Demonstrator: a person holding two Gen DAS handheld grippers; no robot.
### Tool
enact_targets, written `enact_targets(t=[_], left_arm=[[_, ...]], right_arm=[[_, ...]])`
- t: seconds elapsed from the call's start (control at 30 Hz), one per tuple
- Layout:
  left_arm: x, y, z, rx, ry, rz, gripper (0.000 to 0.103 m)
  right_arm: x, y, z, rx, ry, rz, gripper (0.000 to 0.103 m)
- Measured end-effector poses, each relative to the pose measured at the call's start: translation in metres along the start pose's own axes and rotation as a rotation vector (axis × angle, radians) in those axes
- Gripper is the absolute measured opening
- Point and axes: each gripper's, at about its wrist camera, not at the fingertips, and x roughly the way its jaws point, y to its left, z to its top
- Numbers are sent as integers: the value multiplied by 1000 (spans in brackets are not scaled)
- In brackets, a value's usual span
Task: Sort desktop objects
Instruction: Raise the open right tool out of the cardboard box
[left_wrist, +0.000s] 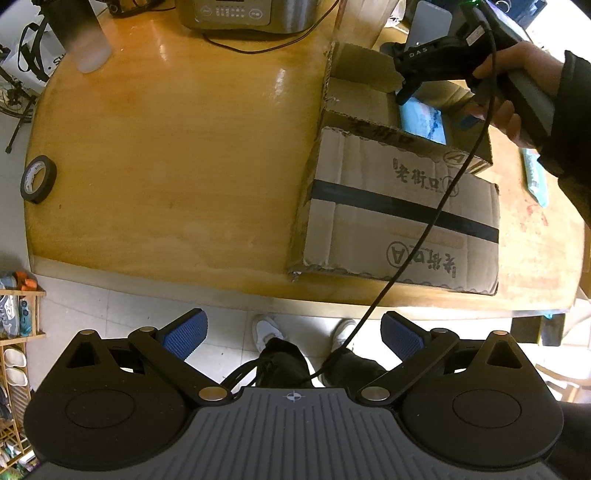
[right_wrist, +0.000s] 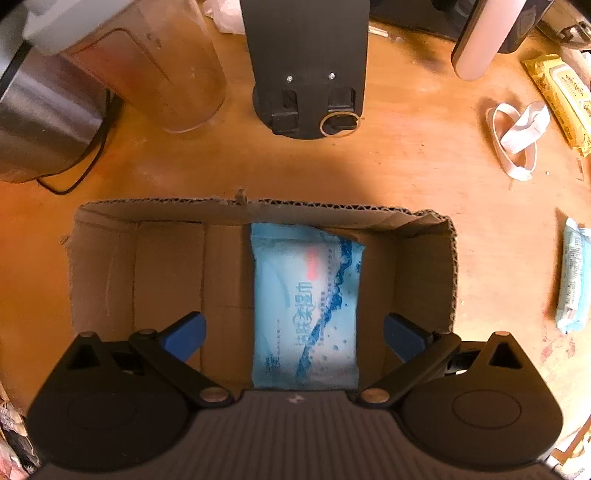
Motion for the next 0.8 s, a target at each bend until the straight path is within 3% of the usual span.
enact_targets(t=[0.8], left_arm=[[-4, -30, 1, 26, -24, -13, 103]], right_arm=[[-54, -30, -4, 27, -41, 18, 103]])
